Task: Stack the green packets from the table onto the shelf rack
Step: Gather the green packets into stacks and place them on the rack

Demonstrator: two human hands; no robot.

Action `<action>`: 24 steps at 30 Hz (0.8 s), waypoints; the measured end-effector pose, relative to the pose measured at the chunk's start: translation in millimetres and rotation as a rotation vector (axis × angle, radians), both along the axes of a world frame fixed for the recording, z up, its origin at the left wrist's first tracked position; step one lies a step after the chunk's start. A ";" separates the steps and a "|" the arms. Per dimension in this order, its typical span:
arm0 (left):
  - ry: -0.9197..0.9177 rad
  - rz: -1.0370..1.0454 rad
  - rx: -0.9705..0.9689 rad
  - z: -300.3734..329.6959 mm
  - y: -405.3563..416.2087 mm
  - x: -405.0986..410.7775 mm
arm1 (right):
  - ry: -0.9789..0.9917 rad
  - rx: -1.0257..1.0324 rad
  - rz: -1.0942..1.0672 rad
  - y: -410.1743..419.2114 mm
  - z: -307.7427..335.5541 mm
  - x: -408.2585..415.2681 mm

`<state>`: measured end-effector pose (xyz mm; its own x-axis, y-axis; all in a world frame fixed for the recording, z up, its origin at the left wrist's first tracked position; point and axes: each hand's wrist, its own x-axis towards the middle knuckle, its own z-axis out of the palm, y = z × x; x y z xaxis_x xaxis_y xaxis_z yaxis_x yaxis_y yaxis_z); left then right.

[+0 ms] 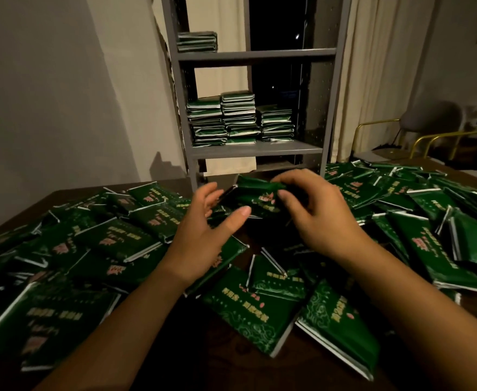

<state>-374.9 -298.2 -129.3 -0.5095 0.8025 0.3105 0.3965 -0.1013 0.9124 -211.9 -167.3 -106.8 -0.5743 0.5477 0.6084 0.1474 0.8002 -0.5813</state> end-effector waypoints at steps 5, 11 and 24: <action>-0.061 0.057 0.084 14.3 -7.8 8.5 | 0.006 -0.207 0.196 -14.3 -1.8 -12.0; -0.067 0.243 0.147 7.1 -10.1 -6.1 | -0.202 -0.031 -0.016 -25.0 5.8 0.6; -0.021 0.372 0.145 4.7 -7.7 -4.0 | -1.058 0.569 0.098 -102.9 21.6 -0.2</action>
